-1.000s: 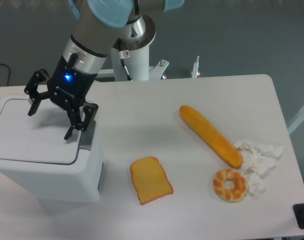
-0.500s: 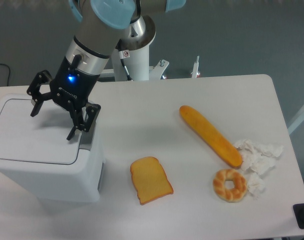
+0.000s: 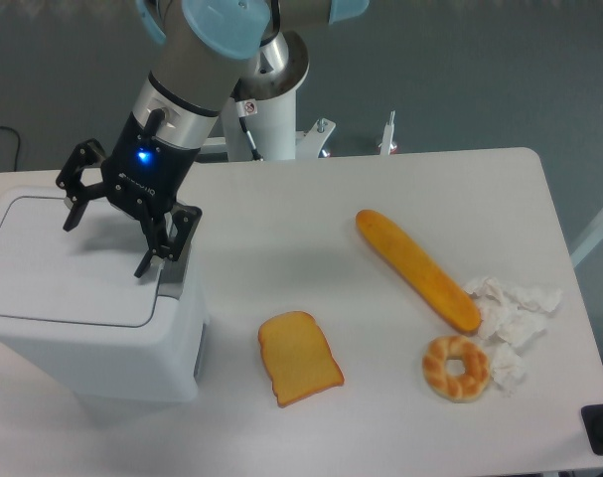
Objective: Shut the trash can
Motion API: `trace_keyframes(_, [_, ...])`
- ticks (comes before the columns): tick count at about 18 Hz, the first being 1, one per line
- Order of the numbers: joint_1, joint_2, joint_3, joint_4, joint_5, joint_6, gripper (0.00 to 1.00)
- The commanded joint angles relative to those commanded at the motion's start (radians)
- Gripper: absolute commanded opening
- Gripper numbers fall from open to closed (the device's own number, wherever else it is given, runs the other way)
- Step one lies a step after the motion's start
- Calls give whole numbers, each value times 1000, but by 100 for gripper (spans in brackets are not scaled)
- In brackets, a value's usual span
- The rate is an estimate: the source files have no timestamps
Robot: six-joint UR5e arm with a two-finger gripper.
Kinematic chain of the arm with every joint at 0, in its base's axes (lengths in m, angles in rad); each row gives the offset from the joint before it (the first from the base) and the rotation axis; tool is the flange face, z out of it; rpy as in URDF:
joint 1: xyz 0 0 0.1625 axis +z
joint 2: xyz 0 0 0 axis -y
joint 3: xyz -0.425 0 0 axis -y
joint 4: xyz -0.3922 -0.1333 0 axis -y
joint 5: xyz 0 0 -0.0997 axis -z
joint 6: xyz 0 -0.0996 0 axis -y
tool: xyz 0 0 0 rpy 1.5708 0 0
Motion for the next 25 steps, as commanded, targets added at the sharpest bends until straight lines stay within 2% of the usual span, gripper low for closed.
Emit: trace_keyframes(25, [0,6,-15,-3,0,3,100])
